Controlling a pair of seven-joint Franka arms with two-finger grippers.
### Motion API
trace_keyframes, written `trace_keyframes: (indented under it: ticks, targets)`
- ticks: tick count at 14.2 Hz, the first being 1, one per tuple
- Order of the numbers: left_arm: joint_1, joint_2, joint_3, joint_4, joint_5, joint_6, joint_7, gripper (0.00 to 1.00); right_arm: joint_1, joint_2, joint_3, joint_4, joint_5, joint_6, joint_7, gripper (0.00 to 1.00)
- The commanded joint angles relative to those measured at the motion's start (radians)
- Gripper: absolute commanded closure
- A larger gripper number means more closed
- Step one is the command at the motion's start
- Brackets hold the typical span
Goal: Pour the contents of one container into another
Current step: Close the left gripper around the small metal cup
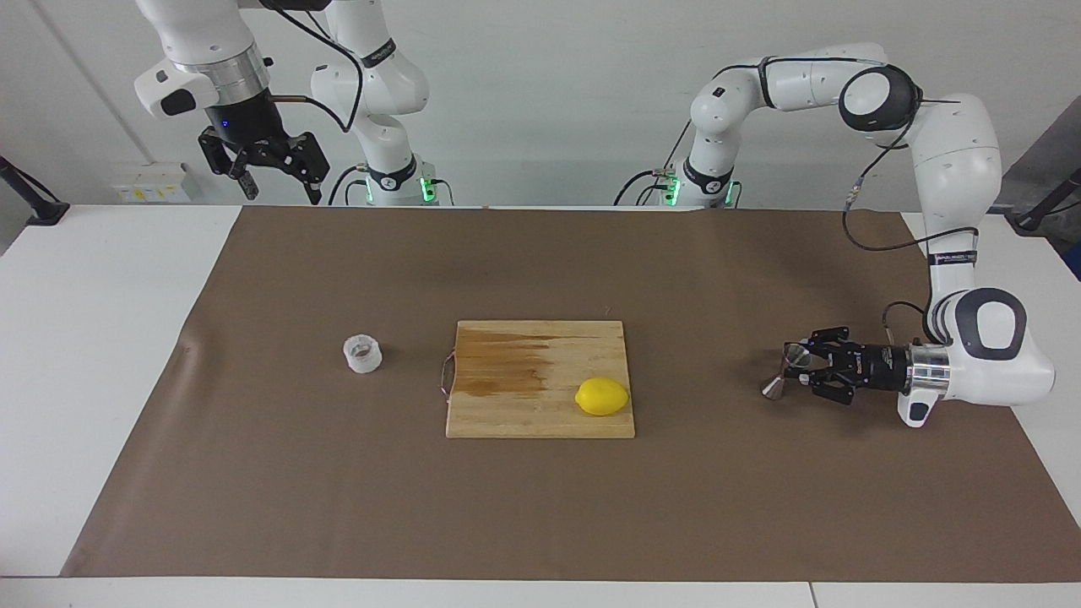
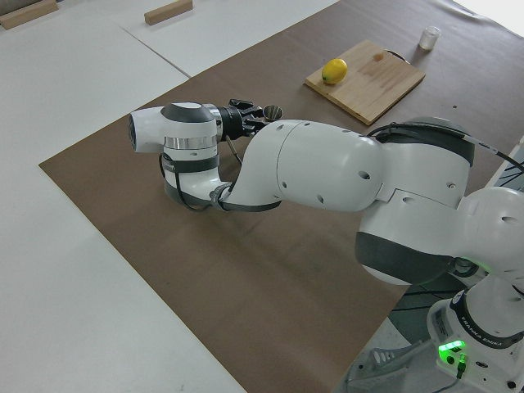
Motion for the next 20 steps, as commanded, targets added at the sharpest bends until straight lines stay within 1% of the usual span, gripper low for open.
trace_keyframes:
  ticks: [1,3,4,5,6,7,8,9,11,14,15,16,17,20]
  targets:
    - [0.021,0.009,-0.021,-0.008,-0.007,-0.014,-0.015,0.50,-0.008,-0.014,-0.001,-0.008,0.003,-0.006,-0.019,0.00]
    - [0.023,0.009,-0.021,-0.008,-0.007,-0.014,-0.015,0.50,-0.008,-0.014,-0.001,-0.008,0.003,-0.006,-0.019,0.00]
    - [0.023,0.009,-0.021,-0.008,-0.007,-0.014,-0.015,0.52,-0.008,-0.014,0.001,-0.008,0.003,-0.006,-0.019,0.00]
    - [0.023,0.009,-0.021,-0.008,-0.009,-0.014,-0.014,0.57,-0.008,-0.014,-0.001,-0.008,0.003,-0.006,-0.019,0.00]
    - [0.021,0.009,-0.021,-0.008,-0.012,-0.015,-0.014,0.65,-0.008,-0.014,-0.001,-0.008,0.001,-0.006,-0.019,0.00]
    - [0.021,0.009,-0.021,-0.008,-0.012,-0.017,-0.012,0.70,-0.008,-0.014,0.001,-0.008,0.003,-0.006,-0.019,0.00]
    - [0.021,0.008,-0.021,-0.006,-0.012,-0.024,-0.011,0.76,-0.008,-0.014,-0.001,-0.008,0.003,-0.006,-0.019,0.00]
    - [0.021,0.008,-0.024,-0.006,-0.013,-0.030,-0.011,0.81,-0.008,-0.014,-0.001,-0.008,0.003,-0.006,-0.019,0.00]
    - [0.021,0.006,-0.028,-0.006,-0.013,-0.034,-0.011,0.82,-0.008,-0.014,-0.001,-0.008,0.003,-0.006,-0.019,0.00]
    - [0.021,0.003,-0.032,-0.008,-0.038,-0.052,-0.011,0.89,-0.008,-0.014,-0.001,-0.008,0.001,-0.006,-0.019,0.00]
    - [0.020,-0.001,-0.039,-0.008,-0.055,-0.058,-0.015,0.90,-0.008,-0.014,-0.001,-0.008,0.003,-0.006,-0.021,0.00]
    - [0.017,-0.006,-0.048,-0.008,-0.058,-0.063,-0.017,0.93,-0.008,-0.015,-0.001,-0.008,0.001,-0.006,-0.019,0.00]
    - [0.013,-0.017,-0.061,-0.008,-0.059,-0.069,-0.017,1.00,-0.008,-0.014,0.001,-0.008,0.003,-0.006,-0.019,0.00]
    - [0.009,-0.043,-0.093,-0.022,-0.107,-0.070,-0.023,1.00,-0.008,-0.014,-0.001,-0.008,0.003,-0.006,-0.019,0.00]
